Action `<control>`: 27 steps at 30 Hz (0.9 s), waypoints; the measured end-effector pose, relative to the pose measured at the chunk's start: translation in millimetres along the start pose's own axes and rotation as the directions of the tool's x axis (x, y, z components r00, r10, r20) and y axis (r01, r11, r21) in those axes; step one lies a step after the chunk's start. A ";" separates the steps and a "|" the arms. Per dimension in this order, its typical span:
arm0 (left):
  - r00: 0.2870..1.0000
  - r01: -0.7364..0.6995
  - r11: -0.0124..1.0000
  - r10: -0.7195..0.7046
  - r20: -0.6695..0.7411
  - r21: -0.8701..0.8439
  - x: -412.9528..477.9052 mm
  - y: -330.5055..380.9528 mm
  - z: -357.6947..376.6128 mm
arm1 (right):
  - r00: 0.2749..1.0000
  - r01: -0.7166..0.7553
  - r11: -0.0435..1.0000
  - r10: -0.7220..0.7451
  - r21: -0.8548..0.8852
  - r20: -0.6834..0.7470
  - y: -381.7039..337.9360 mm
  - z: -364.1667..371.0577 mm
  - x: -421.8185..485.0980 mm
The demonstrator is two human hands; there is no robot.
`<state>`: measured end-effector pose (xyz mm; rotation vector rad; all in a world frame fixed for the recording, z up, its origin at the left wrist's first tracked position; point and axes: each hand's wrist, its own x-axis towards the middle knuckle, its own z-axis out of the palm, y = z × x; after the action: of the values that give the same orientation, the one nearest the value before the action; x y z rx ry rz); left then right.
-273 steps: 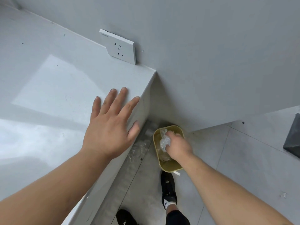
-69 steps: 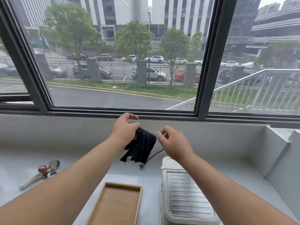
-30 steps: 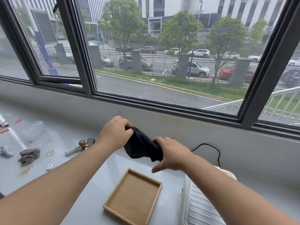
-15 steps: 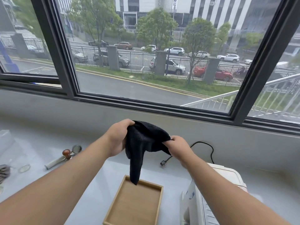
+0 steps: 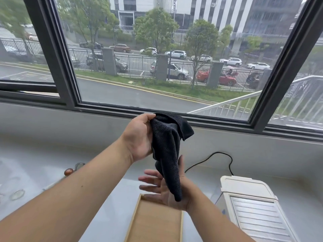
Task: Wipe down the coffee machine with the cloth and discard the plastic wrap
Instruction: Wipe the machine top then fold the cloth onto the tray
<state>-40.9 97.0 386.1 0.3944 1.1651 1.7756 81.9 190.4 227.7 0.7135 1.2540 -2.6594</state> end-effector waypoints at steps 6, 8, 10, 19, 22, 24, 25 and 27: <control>0.998 0.000 1.000 0.001 -0.066 0.016 5.0 10.2 -39.6 | 0.957 0.290 0.955 -0.291 0.060 0.008 -23.9 12.1 -8.1; 0.992 0.024 0.998 -0.017 -0.125 0.055 8.1 10.1 -55.7 | 0.946 0.305 0.952 -0.307 -0.035 -0.102 -33.2 12.7 -10.2; 0.983 0.047 0.996 -0.032 -0.181 0.076 13.4 5.0 -70.1 | 0.929 0.250 0.941 -0.299 -0.227 -0.216 -41.4 8.8 -10.8; 0.929 0.193 0.952 -0.099 -0.357 0.239 29.2 -30.7 -117.5 | 0.689 -0.116 0.683 -0.468 -0.721 -0.554 -69.9 -15.3 -22.9; 0.924 0.213 0.950 -0.121 -0.362 0.226 31.8 -37.7 -124.9 | 0.700 0.078 0.899 -0.357 -0.431 -0.619 -78.5 -18.6 -24.3; 0.932 0.223 0.949 -0.141 -0.335 0.223 33.1 -43.1 -127.3 | 0.748 0.124 0.960 -0.258 -0.252 -0.612 -84.1 -19.5 -26.3; 0.935 0.234 0.949 -0.159 -0.318 0.212 32.4 -45.4 -127.0 | 0.795 0.108 0.976 -0.200 -0.191 -0.573 -85.9 -19.3 -28.7; 0.943 0.258 0.940 -0.194 -0.271 0.222 30.7 -50.0 -126.5 | 0.884 0.071 0.985 -0.136 -0.159 -0.447 -86.2 -19.8 -34.6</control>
<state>-116.1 59.8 274.7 0.1801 1.5588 1.5052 94.1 258.2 293.0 1.3430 1.6053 -2.5324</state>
